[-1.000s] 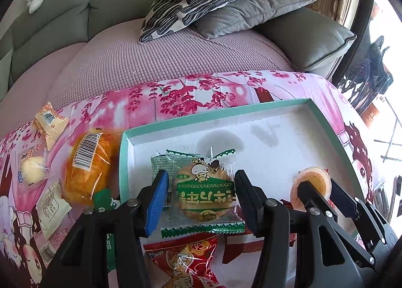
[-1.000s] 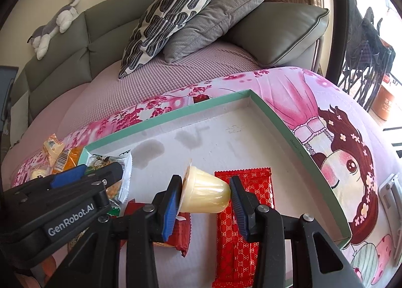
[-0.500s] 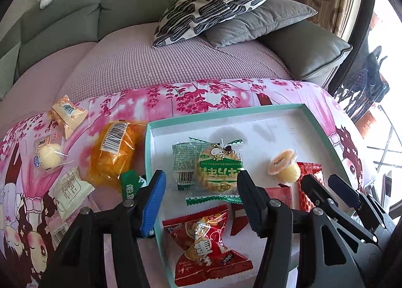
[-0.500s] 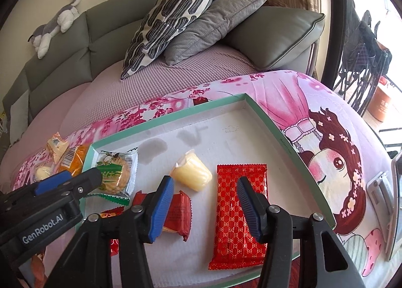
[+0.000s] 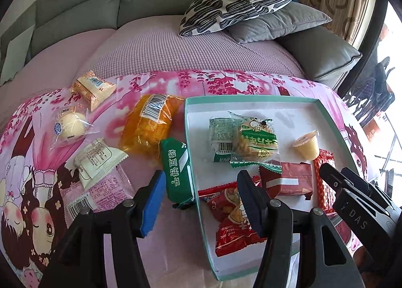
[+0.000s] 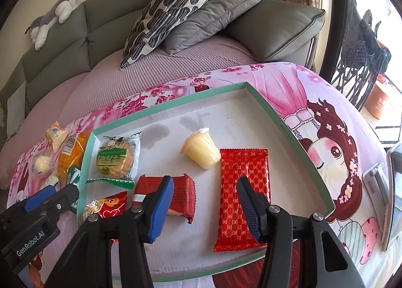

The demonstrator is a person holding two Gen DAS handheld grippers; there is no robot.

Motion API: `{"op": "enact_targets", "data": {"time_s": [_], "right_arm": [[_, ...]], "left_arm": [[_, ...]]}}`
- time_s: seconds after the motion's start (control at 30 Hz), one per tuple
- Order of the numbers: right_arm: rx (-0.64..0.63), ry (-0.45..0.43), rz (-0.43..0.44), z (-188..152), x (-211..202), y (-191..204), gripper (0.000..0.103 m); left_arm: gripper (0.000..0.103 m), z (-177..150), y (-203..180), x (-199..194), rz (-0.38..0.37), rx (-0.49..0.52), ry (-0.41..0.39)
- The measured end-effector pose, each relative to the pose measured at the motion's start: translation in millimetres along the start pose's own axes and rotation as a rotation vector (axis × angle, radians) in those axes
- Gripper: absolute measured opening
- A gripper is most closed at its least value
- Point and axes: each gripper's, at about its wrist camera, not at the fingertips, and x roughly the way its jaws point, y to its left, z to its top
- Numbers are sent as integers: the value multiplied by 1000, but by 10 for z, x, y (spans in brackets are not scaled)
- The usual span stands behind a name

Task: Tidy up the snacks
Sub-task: 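Open the left tool releasing the cake in the tray while the right tool releases the pudding cup, then withdraw both open tools from the tray back toward the snack pile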

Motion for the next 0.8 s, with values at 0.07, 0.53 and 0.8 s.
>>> {"op": "enact_targets", "data": {"time_s": [0.07, 0.53, 0.8], "right_arm": [[-4, -1, -6, -3, -2, 15, 56], [-46, 11, -10, -68, -16, 176, 68], [-64, -5, 10, -85, -33, 216, 92]], "left_arm": [[60, -17, 32, -1, -2, -8, 1], [71, -79, 176, -13, 9, -34, -1], [94, -76, 228, -54, 44, -45, -42]]}}
